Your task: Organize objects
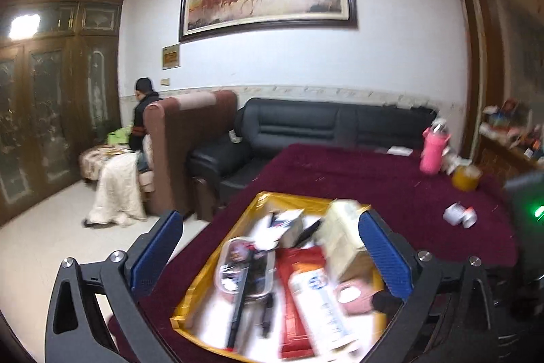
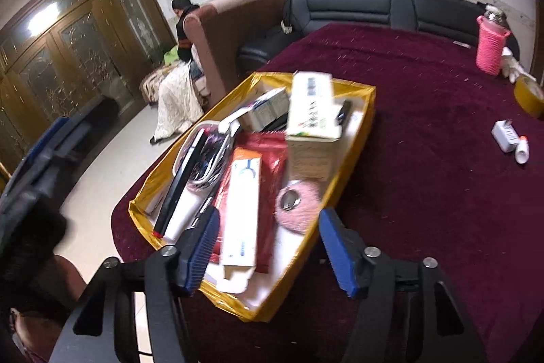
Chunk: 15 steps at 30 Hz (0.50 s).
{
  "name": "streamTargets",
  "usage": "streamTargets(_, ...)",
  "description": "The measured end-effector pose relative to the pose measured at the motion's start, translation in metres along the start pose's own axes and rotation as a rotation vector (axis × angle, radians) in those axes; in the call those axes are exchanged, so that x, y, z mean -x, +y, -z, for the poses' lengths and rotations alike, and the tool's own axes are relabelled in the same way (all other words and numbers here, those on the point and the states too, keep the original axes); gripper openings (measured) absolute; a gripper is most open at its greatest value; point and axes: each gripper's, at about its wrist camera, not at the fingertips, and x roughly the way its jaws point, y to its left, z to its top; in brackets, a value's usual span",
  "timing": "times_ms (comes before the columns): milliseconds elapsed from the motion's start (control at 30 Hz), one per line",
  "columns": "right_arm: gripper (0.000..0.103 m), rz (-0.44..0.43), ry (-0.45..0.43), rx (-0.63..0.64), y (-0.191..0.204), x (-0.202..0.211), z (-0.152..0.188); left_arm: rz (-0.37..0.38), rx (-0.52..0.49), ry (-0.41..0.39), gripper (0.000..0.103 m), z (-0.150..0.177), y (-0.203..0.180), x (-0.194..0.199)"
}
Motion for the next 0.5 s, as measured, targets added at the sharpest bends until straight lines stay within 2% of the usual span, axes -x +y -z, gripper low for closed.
streamTargets(100, 0.080, 0.025, -0.038, 0.004, -0.010, 0.011, 0.001, -0.060, 0.033, -0.007, 0.103, -0.002, -0.011, 0.003)
streamTargets(200, 0.088, 0.092, -0.095, 0.044, -0.016, 0.025, 0.003, -0.072, 0.034, 0.001, 0.103, -0.003, -0.022, 0.004)
streamTargets(300, 0.097, 0.225, -0.208, 0.119, -0.016, 0.042, 0.009, -0.056, 0.075, 0.052, 0.103, -0.003, -0.025, 0.001)
streamTargets(400, 0.103, 0.334, -0.328, 0.191, -0.014, 0.056, 0.018, -0.088, 0.080, 0.092, 0.103, 0.000, -0.030, -0.002)
streamTargets(500, 0.103, 0.379, -0.319, 0.225, -0.016, 0.049, 0.019, -0.123, 0.054, 0.117, 0.103, 0.004, -0.038, -0.004)
